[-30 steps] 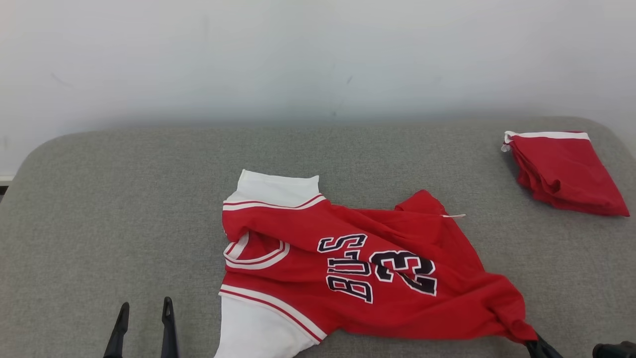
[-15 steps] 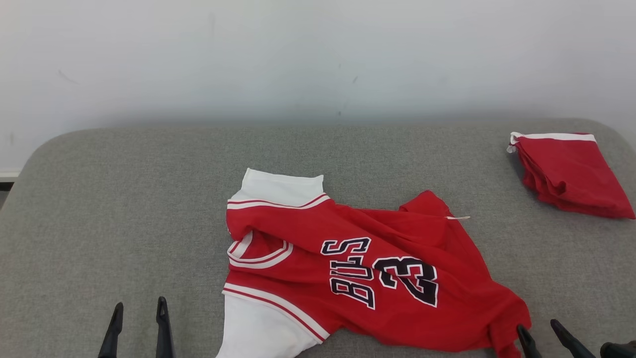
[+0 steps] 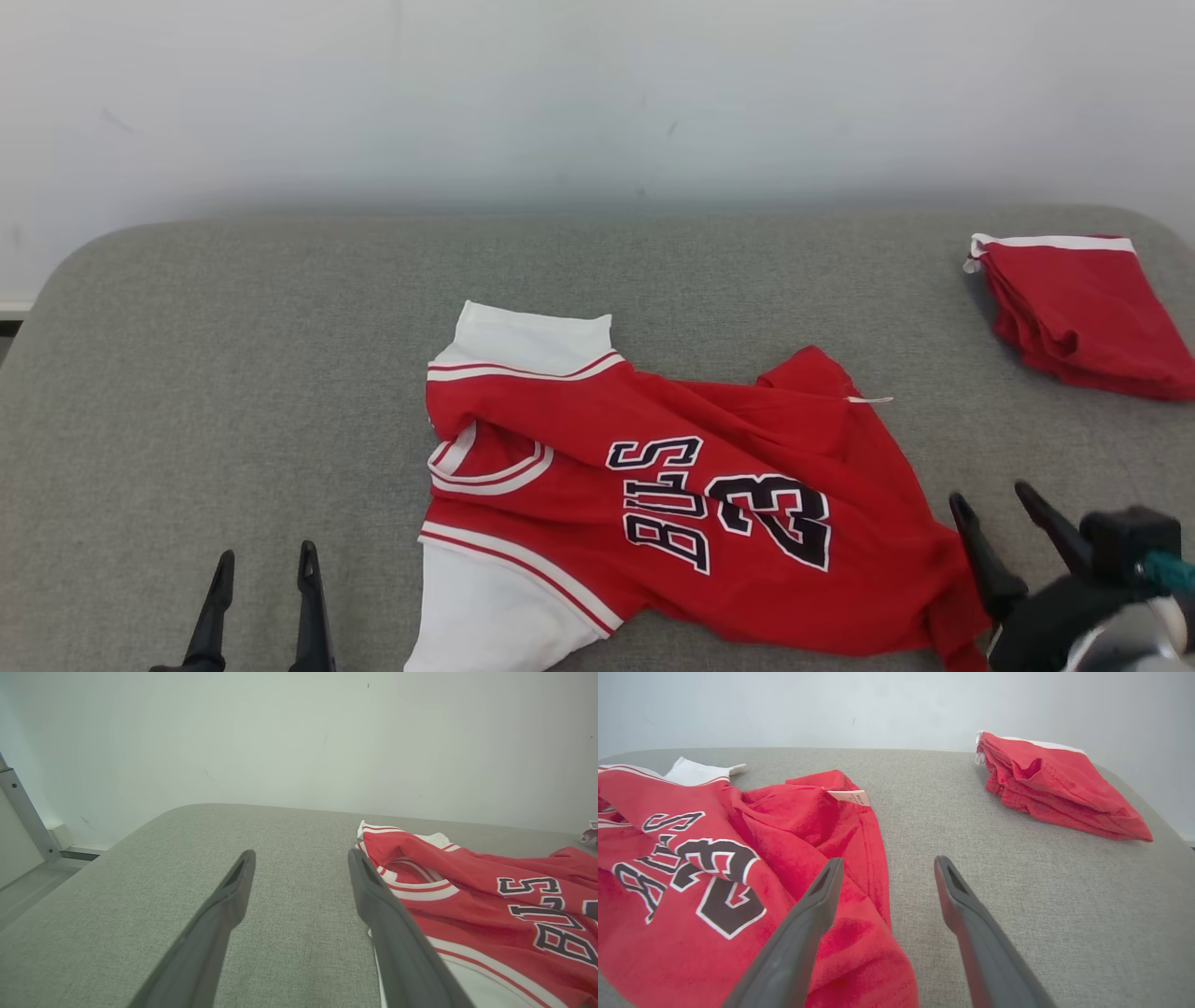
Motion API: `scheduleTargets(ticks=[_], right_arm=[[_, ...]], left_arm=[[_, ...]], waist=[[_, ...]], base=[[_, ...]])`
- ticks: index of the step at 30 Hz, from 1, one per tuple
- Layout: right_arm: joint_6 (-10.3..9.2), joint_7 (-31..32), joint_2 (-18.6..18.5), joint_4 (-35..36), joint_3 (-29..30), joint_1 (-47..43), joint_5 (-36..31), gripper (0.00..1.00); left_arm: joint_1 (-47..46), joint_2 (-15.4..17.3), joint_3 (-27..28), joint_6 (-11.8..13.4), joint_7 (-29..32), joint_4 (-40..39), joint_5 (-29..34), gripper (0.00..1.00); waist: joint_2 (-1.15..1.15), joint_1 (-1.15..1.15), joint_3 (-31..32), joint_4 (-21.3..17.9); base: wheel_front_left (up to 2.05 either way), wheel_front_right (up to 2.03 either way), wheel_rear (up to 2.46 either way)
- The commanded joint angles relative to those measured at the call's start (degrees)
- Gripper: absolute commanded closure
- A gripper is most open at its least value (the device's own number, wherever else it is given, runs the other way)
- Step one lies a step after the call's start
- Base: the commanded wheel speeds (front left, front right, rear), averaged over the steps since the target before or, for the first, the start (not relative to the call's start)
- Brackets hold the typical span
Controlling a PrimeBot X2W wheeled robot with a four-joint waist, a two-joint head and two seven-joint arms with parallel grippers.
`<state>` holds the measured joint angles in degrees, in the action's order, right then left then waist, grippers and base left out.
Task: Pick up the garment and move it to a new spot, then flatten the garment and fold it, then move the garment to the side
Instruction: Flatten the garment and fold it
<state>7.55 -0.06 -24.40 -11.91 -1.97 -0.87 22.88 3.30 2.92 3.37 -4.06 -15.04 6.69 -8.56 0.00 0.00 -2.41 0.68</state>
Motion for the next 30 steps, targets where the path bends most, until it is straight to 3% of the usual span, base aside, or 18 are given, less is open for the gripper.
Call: scheduleTargets(ticks=[1,9,14,20,21,22,23,24,30], right_arm=[[-0.15,0.2,-0.5,-1.6,-1.2,2.8,-1.2,0.00],[-0.15,1.4,-1.9,-13.1,-5.5,15.0,-2.5,0.00],[-0.15,2.8,-1.8,-23.2,-8.4,20.0,-1.6,0.00],[-0.15,5.3,-1.6,-30.4,-13.2,22.5,0.9,0.00],[-0.15,5.9,-1.5,-31.1,-14.0,22.7,1.5,0.09],[-0.15,5.9,-1.5,-31.1,-14.0,22.7,1.5,0.09],[-0.15,6.1,-1.3,-31.3,-14.8,22.9,2.2,0.76],[-0.15,6.2,-1.4,-31.5,-15.6,23.4,2.9,1.00],[-0.15,2.2,-3.0,-28.9,-16.9,28.7,7.8,1.00]], left_arm=[[-0.8,-0.1,-0.2,-0.2,-0.2,0.1,0.8,0.00],[-2.5,0.0,-1.0,-0.8,-0.2,0.9,0.3,0.00],[-3.2,-0.1,-1.4,-0.6,-0.2,1.2,-0.2,0.00],[-3.4,-0.1,-1.3,-0.4,-0.2,1.2,-0.4,0.00],[-3.3,-0.1,-1.2,-0.4,-0.2,1.2,-0.4,0.00],[-3.3,-0.1,-1.2,-0.4,-0.2,1.2,-0.4,0.00],[-3.3,0.0,-1.1,-0.4,-0.2,1.2,-0.5,0.00],[-3.3,-0.1,-1.0,-0.3,-0.2,1.2,-0.5,0.00],[-3.8,-0.1,-1.2,-0.1,-0.2,1.5,-0.7,0.00]], waist=[[0.00,0.00,-0.4,0.5],[0.00,0.00,-2.0,3.3],[0.00,0.00,-3.1,5.2],[0.00,0.00,-3.7,6.1],[0.00,0.00,-3.7,6.0],[0.00,0.00,-3.7,6.0],[0.00,0.00,-3.8,6.0],[0.00,0.00,-3.9,5.8],[0.00,0.00,-4.2,5.1]], base=[[0.00,0.00,0.00],[0.00,0.00,0.00],[0.00,0.00,0.00],[0.00,0.00,0.00],[0.00,0.00,0.00],[0.00,0.00,0.00],[0.00,0.00,0.00],[0.00,0.00,0.00],[0.00,0.00,0.00]])
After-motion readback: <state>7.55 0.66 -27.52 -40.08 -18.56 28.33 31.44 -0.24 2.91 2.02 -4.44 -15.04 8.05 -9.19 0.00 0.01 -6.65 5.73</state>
